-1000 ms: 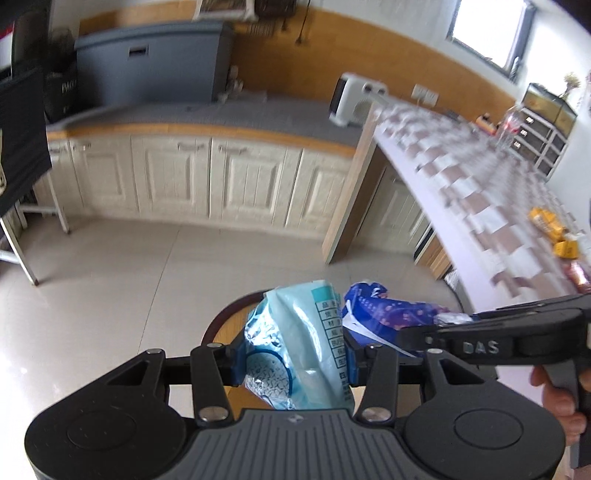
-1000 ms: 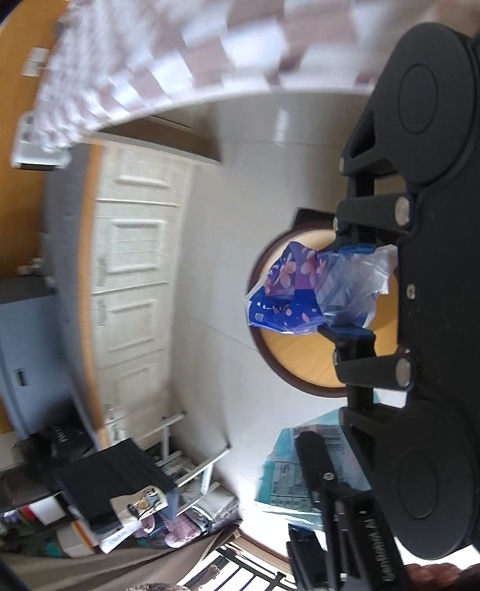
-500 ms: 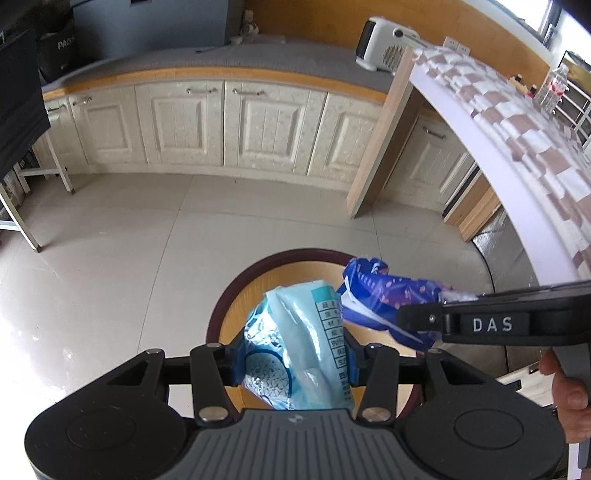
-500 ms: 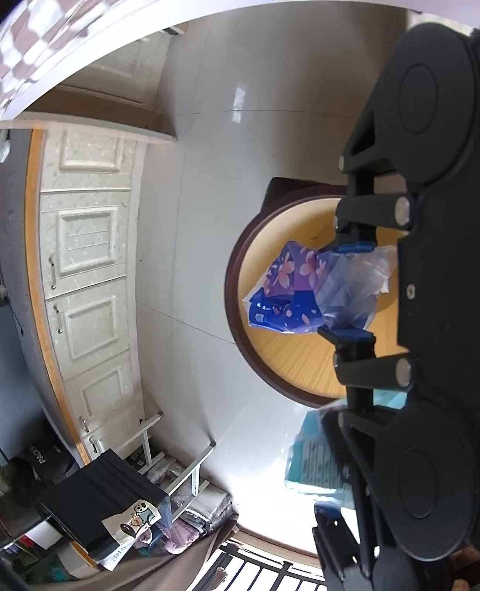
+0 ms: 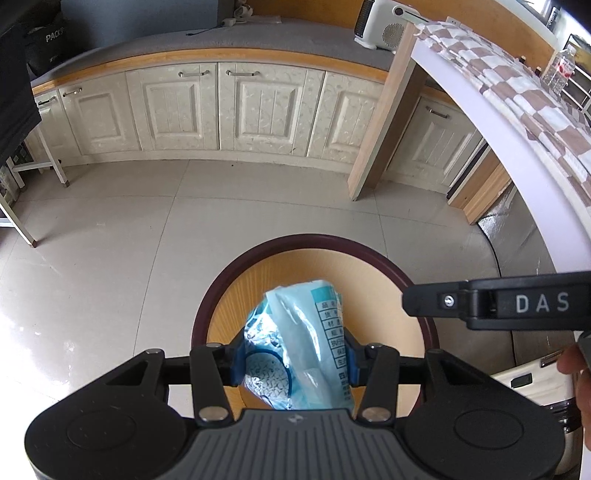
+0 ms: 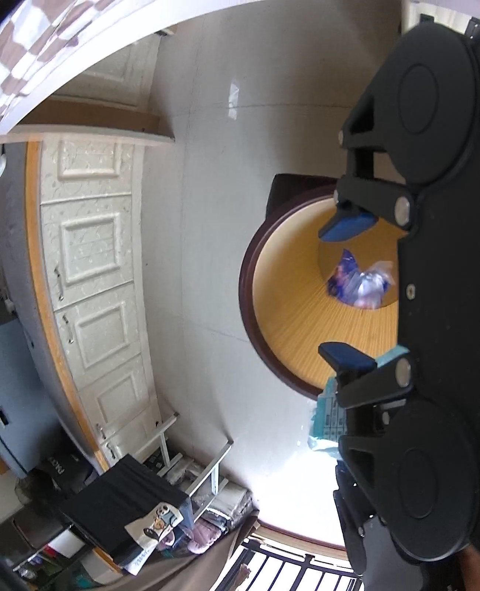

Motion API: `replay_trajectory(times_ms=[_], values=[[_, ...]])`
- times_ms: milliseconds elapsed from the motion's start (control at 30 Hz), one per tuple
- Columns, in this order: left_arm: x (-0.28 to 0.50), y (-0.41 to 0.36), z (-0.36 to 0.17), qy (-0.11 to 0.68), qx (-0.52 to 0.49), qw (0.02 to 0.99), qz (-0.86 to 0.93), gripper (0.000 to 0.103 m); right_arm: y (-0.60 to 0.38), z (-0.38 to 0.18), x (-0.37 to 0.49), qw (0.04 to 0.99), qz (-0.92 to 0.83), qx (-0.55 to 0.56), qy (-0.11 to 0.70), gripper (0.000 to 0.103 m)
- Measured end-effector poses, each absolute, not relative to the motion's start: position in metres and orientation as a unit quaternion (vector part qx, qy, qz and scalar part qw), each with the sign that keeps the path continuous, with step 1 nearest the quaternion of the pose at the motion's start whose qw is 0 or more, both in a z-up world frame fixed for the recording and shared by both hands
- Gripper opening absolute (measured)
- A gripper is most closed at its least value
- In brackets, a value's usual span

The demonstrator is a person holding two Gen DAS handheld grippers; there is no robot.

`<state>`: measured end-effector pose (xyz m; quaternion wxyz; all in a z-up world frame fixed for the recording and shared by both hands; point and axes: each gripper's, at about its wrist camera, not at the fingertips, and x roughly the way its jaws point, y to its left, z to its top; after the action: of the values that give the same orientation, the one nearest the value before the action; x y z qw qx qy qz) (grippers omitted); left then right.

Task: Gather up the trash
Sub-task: 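Open both grippers to drop the bags into the wastebasket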

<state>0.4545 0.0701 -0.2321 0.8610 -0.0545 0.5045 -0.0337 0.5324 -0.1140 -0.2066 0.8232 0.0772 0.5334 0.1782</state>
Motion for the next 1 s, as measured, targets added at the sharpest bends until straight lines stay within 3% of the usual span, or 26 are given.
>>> replay_trajectory(times_ms=[267,367,433,767,1000], values=[[0.467,0.069,-0.239,0.516,-0.046,0.855,-0.027,0.052,-0.124,-0.217,0.535,0.809,0.151,0.062,0.565,0.062],[0.471,0.068,-0.243,0.526,-0.034,0.850,-0.018,0.061,-0.124,-0.216,0.534,0.809,0.151,0.060,0.565,0.064],[0.473,0.069,-0.244,0.533,-0.026,0.846,-0.011,0.073,-0.124,-0.216,0.533,0.809,0.150,0.053,0.565,0.066],[0.465,0.085,-0.241,0.542,-0.028,0.840,0.013,0.080,-0.119,-0.214,0.528,0.814,0.150,0.022,0.561,0.073],[0.451,0.092,-0.234,0.541,-0.036,0.840,0.020,0.097,-0.128,-0.213,0.517,0.819,0.138,0.027,0.556,0.084]])
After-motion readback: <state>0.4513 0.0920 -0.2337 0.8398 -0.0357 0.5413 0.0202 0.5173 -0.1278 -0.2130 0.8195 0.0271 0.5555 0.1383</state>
